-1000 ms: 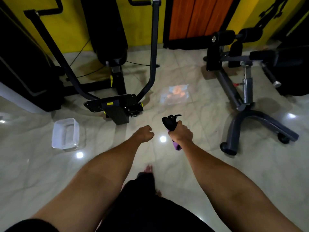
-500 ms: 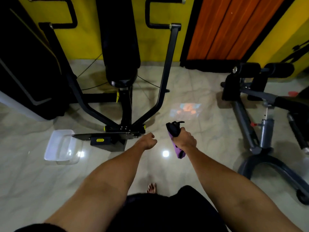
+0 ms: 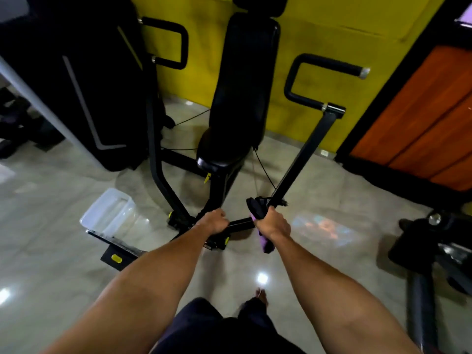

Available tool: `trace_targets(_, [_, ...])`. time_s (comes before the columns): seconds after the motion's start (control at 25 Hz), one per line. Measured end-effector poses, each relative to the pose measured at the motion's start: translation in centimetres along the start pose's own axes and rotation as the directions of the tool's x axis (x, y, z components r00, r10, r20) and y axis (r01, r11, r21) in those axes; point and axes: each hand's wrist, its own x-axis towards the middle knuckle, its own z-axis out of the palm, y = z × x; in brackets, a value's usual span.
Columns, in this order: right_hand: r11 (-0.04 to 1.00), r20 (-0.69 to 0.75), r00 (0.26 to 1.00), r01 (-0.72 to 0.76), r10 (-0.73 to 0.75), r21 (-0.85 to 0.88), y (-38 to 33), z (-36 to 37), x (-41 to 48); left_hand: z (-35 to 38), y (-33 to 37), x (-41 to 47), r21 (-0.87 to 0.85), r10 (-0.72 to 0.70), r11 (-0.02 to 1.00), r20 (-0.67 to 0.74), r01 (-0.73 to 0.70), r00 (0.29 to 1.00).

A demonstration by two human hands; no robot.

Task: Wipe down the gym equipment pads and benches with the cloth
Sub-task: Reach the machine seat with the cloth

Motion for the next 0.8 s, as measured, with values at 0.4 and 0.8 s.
trace_targets(0.4, [0.983, 0.057, 0.985, 0.165, -0.161, -0.074, -6.2, -4.4, 11.1, -6.9, 3.8, 6.7, -0.056, -0.074, 0.996, -0.079, 0.069, 0.994])
trace_targets(0.8, [0.960, -0.012, 0.969, 0.245, -0.249, -0.139, -19.2, -8.6, 22.2, -18.6, 5.9, 17.6, -0.172, -0.094, 0.983, -0.129, 0.071, 0.987])
